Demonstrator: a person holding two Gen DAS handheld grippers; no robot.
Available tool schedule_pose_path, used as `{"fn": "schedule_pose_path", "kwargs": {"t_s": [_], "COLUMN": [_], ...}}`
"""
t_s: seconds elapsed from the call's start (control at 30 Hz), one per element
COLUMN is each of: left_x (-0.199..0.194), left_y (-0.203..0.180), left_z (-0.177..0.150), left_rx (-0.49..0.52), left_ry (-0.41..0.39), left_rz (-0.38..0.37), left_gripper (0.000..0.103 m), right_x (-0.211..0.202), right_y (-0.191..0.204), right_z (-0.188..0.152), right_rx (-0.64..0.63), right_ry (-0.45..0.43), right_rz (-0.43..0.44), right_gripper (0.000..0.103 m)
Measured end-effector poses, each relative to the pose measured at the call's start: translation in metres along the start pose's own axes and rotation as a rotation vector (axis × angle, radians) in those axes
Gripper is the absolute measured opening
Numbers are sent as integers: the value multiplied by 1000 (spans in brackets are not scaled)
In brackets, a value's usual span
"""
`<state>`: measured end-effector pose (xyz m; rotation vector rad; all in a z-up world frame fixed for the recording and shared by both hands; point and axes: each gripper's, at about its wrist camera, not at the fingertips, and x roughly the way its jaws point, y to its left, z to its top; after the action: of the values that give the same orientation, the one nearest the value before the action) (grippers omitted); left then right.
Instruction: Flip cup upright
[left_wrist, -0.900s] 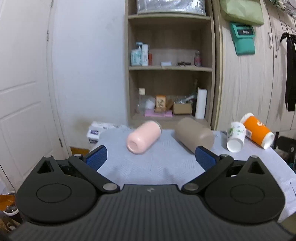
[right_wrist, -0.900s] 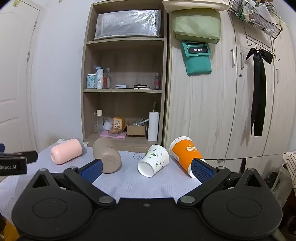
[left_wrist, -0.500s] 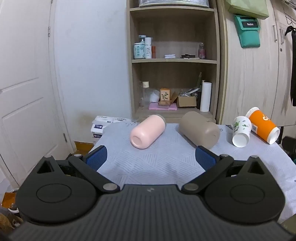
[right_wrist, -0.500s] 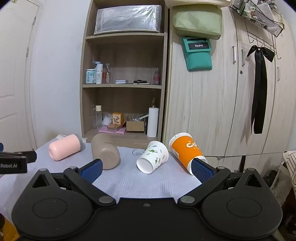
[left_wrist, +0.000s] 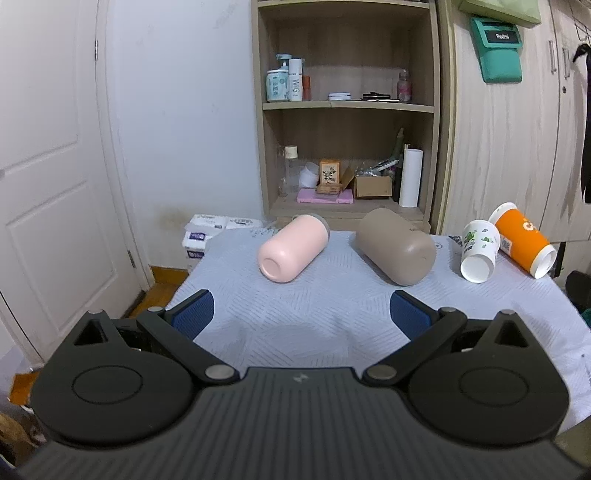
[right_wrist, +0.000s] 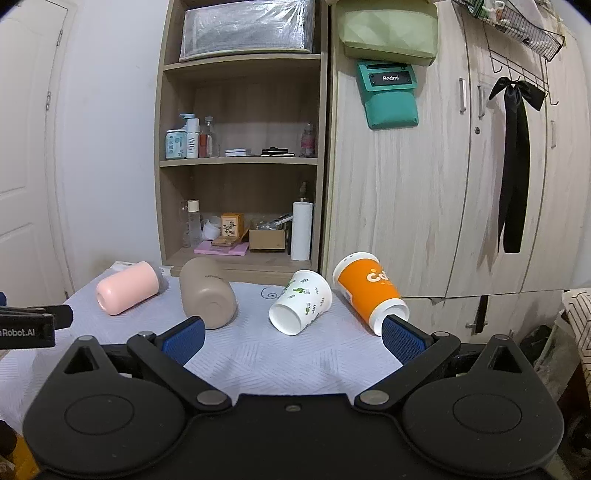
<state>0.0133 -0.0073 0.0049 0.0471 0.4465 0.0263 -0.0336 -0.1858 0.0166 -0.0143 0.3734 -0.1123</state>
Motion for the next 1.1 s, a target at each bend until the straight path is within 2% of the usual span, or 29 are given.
{"fn": "schedule_pose_path", "kwargs": {"t_s": [0.7,0.9,1.1], "left_x": [-12,-14,-14], "left_y": [8,11,12], "left_z": [1,4,1], "left_rx": [21,6,5], "left_ry": [25,30,38], "left_rz": [-22,-61,-53], "left_gripper": [103,103,103], "right_x": [-6,-16,-16], "right_y": [7,16,20], "right_z": [6,9,8], "right_rx": [-36,-72,-85], "right_ry": [48,28,34], "right_rz": [-2,-4,1], "right_gripper": [103,103,103]}}
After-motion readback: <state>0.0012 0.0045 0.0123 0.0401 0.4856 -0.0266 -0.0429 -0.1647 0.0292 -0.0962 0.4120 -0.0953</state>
